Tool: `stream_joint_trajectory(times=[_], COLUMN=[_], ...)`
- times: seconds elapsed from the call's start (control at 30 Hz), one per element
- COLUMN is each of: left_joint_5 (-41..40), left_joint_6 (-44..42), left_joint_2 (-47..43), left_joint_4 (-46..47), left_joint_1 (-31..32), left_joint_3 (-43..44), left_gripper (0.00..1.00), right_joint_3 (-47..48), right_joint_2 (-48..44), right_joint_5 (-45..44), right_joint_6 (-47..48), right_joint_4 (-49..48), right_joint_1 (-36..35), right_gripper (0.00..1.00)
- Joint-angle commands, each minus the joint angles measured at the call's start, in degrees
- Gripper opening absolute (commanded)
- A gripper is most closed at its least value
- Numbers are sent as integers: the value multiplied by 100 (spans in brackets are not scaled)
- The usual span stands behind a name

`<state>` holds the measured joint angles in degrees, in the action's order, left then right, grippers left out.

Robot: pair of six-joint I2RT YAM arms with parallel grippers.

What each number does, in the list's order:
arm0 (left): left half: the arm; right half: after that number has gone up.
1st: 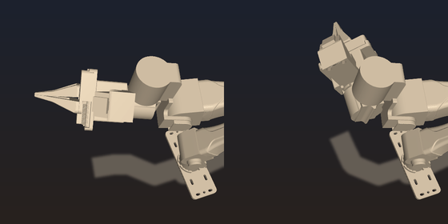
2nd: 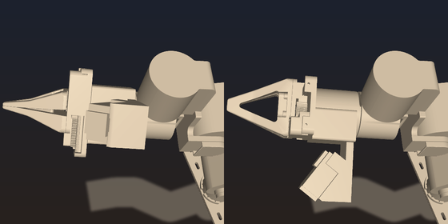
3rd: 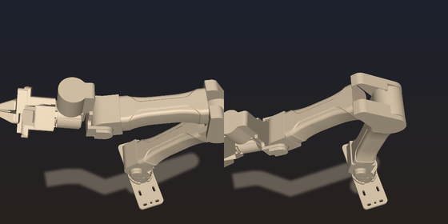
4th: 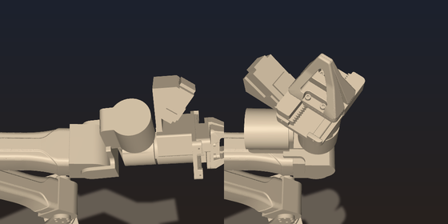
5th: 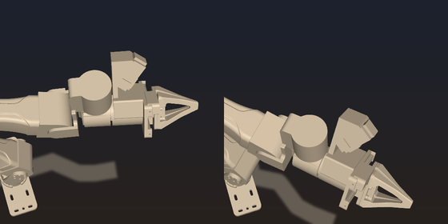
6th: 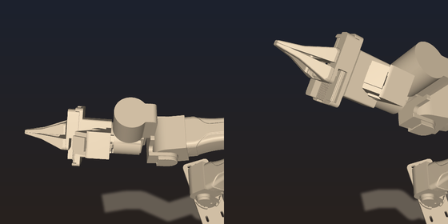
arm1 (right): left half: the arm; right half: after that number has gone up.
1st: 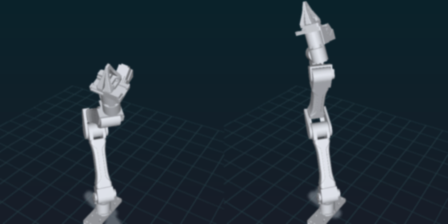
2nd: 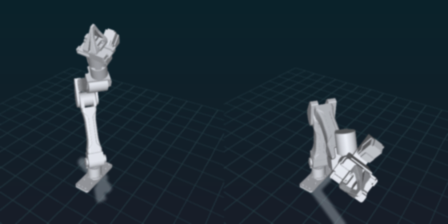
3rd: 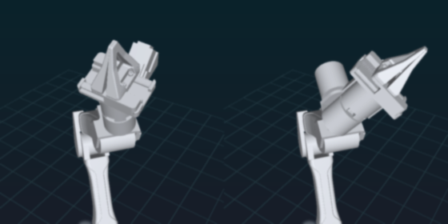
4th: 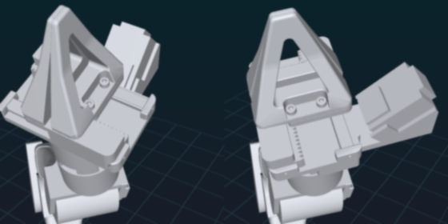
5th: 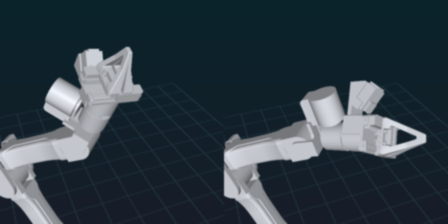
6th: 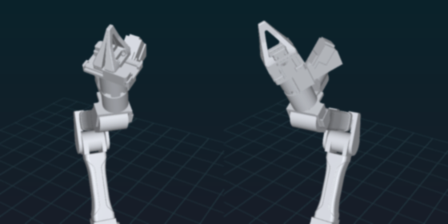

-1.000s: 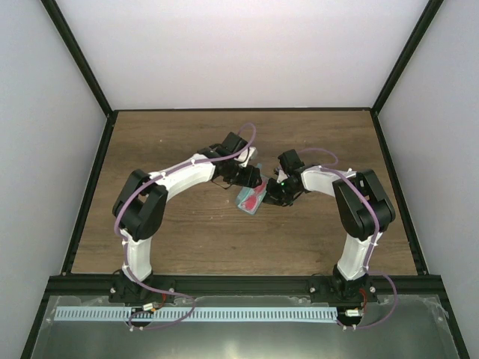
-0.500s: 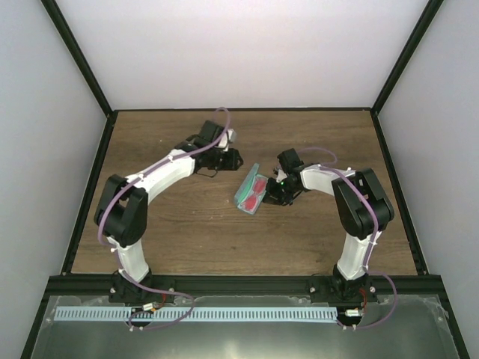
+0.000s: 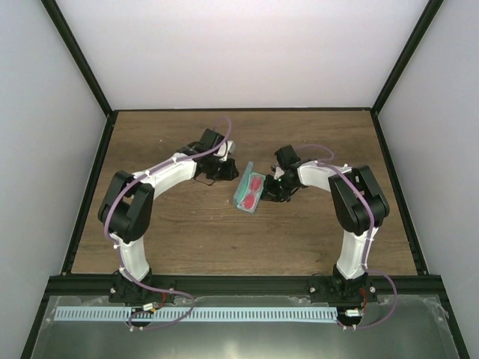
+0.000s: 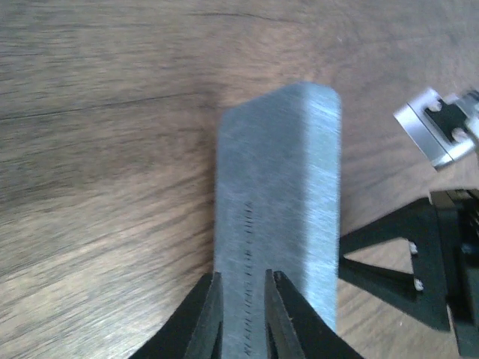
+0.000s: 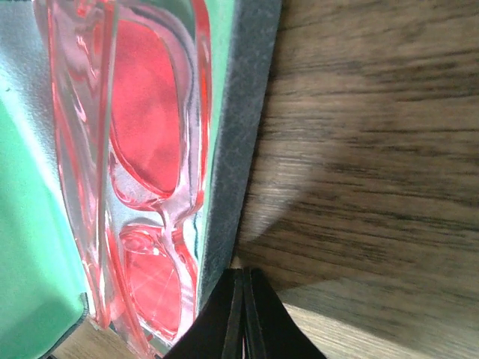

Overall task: Organize the sunglasses
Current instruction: Close the sunglasses case at the center of the board.

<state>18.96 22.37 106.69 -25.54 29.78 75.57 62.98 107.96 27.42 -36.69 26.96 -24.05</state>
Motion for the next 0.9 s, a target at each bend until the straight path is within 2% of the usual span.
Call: stream_joint_trajectory(times=[0.0, 0.87], left_joint_5=[253, 837], left_joint_6=[-116, -233], left_joint_2=[59, 842], left_joint_4=[-5, -107], left_joint_1=[206, 733], left_joint_3=[147, 299], left_gripper=[18, 21], right_joint_3=[4, 85], right_joint_2=[376, 542], right_joint_5=[-311, -22], right_joint_6=[4, -221], right_joint_4=[127, -7], right_joint_1=[-38, -37], right_gripper=[1, 1])
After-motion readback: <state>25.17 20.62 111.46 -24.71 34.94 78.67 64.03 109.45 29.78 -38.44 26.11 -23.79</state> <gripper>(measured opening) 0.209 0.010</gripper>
